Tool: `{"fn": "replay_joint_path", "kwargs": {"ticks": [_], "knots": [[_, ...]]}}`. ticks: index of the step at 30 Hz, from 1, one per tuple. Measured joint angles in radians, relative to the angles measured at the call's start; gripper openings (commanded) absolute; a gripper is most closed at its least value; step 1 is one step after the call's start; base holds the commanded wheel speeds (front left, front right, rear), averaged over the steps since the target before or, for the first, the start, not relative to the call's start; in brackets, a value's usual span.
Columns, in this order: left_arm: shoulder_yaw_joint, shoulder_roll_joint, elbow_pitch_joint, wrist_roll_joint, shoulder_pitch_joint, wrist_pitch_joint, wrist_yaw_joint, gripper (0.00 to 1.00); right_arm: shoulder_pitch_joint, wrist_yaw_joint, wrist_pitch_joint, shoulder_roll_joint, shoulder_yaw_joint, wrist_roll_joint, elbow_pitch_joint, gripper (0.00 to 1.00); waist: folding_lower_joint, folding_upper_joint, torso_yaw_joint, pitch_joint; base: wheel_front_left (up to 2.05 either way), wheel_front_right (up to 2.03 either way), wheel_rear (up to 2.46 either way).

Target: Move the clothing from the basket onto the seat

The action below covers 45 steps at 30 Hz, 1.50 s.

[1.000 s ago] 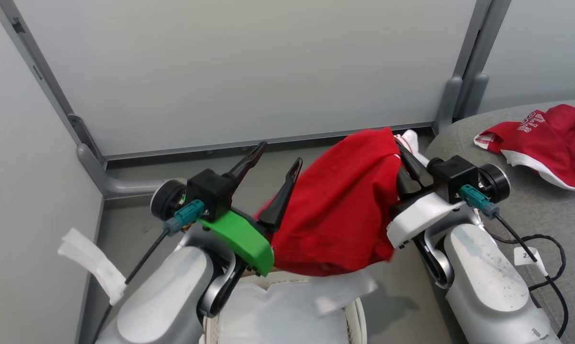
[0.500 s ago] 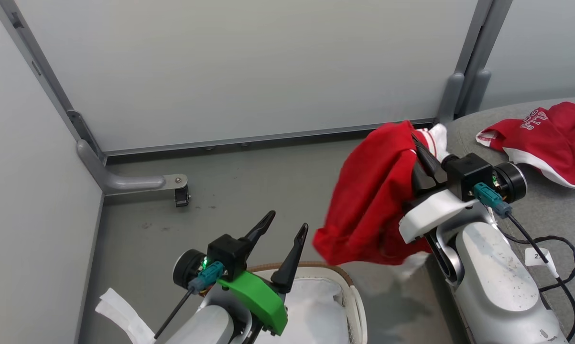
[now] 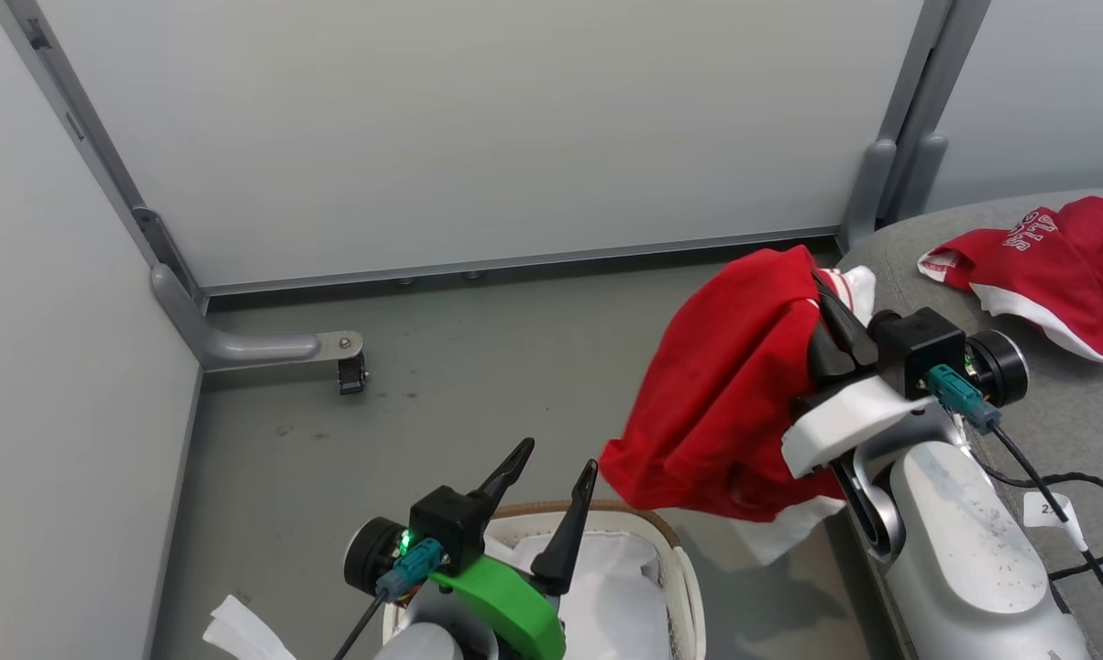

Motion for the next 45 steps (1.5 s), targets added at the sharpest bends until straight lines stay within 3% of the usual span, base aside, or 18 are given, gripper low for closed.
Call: {"fn": "replay_joint_path", "kwargs": {"ticks": [9,16,28,37,45], "knots": [[0.027,-0.013,-0.009,0.063,0.027,-0.002,-0.016,1.0,0.049,0.0,0.0,0.0,-0.096,-0.061,-0.041,0.0,0.0,0.0,-0.07,0.018,0.0,0.0,0.0],[0.034,-0.022,-0.013,0.107,0.02,-0.002,-0.03,1.0,0.052,0.0,0.0,-0.001,-0.144,-0.08,-0.079,0.0,0.0,0.0,-0.179,0.054,0.0,0.0,0.0],[0.035,-0.029,0.003,0.155,-0.041,-0.002,-0.051,1.0,0.045,0.0,0.0,-0.002,-0.139,-0.041,-0.103,0.0,0.0,0.0,-0.363,0.155,0.0,0.0,0.0],[0.034,-0.02,0.005,0.165,-0.059,-0.002,-0.059,1.0,-0.06,0.0,0.0,-0.013,-0.189,-0.073,-0.119,0.0,0.0,0.0,-0.384,0.239,0.0,0.0,0.0],[0.034,-0.013,-0.002,0.177,-0.094,-0.001,-0.06,1.0,-0.376,0.0,0.012,-0.168,-0.235,-0.063,0.01,0.0,0.0,0.0001,-0.324,0.278,0.0,0.0,0.0]]}}
